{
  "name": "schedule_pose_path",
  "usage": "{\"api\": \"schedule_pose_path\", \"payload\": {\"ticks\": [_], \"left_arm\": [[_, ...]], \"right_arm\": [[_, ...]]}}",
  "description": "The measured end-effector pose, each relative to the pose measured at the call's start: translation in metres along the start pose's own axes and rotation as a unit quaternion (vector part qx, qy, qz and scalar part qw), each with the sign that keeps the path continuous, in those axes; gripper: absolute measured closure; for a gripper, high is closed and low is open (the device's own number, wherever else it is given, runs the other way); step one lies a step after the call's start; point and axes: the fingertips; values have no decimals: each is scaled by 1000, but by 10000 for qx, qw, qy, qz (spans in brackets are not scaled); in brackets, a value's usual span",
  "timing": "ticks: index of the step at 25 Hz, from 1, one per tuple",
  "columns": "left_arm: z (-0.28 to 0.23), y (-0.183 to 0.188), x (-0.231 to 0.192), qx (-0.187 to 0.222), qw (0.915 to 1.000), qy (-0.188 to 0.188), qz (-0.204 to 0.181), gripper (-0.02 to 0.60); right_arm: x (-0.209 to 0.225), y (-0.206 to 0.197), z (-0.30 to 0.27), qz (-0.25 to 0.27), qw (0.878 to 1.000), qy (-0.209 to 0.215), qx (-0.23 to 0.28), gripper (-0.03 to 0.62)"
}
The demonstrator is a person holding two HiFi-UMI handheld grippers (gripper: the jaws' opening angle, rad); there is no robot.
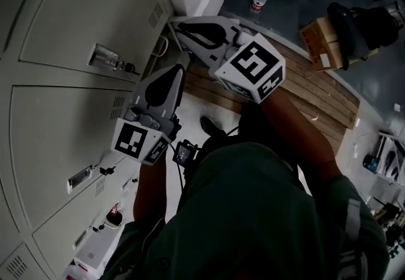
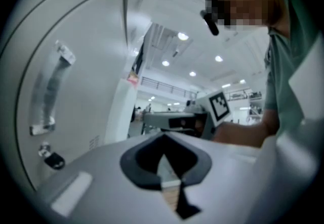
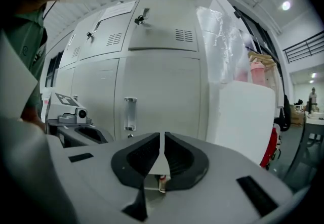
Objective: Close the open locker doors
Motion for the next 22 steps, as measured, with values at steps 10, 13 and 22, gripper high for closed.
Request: {"api": "schedule_pose_path", "payload": {"ticks": [10, 13, 22], "left_arm": [[-68, -69, 11, -381, 9990, -129, 219, 580], [-85, -93, 13, -549, 9981, -128, 261, 580], [-119, -149, -5, -678, 9969, 28, 406, 579]], "right_arm": [[77, -85, 90, -346, 9987, -334, -188, 565], [100, -116, 106, -479, 9978, -310, -336, 563], [158, -217, 114, -741, 9921, 51, -1015, 497]]}}
Point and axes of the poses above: the fingertips, and each gripper's own axes: z backward along the fingers, x to its right, y out of its top, and after that the axes turned 9 degrees about x, right-handed
